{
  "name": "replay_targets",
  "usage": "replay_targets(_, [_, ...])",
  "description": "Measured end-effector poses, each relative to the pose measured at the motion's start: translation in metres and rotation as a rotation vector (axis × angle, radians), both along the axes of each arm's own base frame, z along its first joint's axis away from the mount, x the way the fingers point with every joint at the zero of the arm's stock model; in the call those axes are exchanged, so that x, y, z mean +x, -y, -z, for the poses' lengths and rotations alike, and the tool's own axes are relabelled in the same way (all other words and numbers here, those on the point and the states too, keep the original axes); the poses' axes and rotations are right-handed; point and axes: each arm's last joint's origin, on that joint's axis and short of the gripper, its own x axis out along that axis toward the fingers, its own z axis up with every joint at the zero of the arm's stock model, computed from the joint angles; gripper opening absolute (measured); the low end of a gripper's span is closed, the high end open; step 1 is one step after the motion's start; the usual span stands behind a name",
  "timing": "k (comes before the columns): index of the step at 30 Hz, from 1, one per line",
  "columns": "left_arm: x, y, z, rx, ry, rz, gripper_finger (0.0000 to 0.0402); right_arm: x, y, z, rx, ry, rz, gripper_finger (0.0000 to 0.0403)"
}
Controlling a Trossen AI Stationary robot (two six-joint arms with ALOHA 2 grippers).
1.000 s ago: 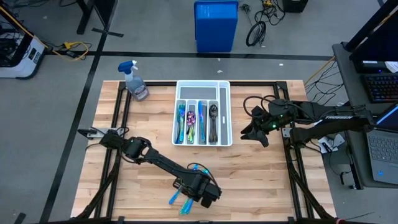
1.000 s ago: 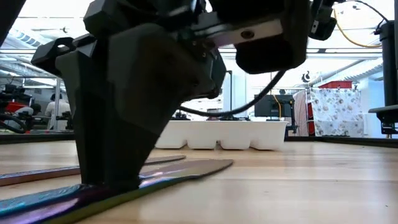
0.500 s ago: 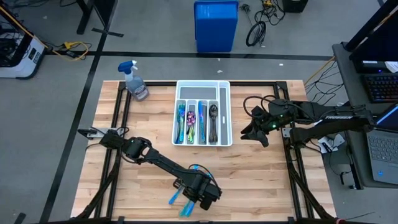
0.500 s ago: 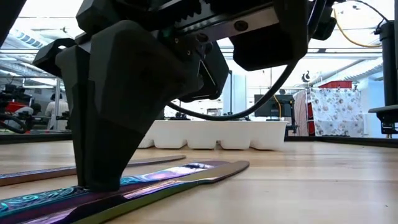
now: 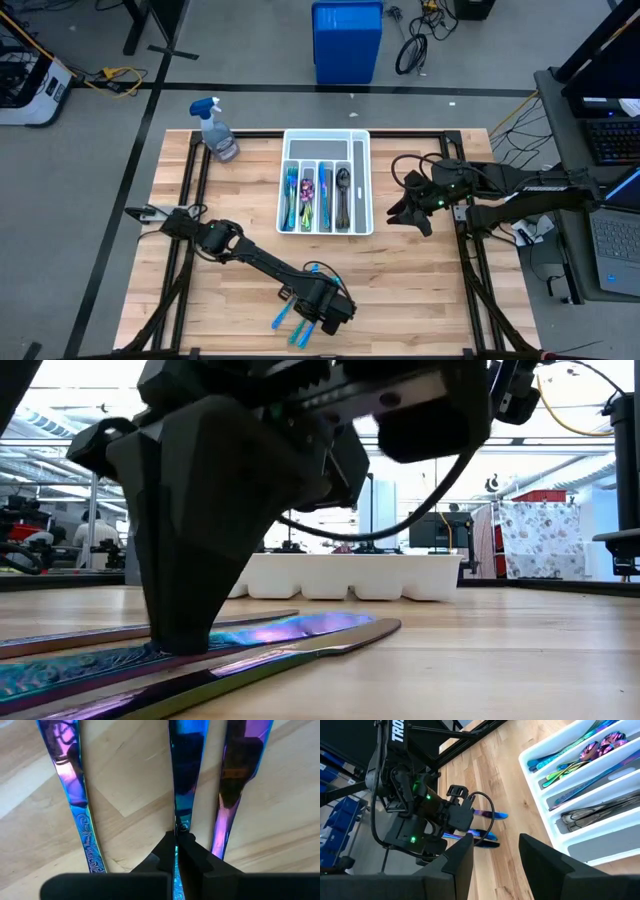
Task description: Sort silverware
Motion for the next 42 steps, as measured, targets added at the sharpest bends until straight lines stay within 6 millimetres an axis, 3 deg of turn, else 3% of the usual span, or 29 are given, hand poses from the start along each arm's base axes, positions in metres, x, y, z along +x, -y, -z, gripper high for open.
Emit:
replay_targets(7, [0.004,0.002,-0.010,-0.014,0.038,-0.003,0.0000,0.000,0.000,0.000,0.000,0.000,0.000,0.0141])
replay_targets(31, [0.008,0.003,-0.012,-0.032,0.080,-0.004,0.0000,0.000,0.000,0.000,-0.003,-0.004,-0.004,0.0141])
replay_targets(37, [0.008,0.004,-0.012,-0.033,0.081,-0.004,0.0000,0.001,-0.006,0.005,-0.064,-0.028,-0.081,0.0141])
replay_targets(42, [0.008,0.003,-0.013,-0.030,0.083,-0.004,0.0000,0.012,-0.012,0.015,-0.082,-0.079,-0.150,0.0141])
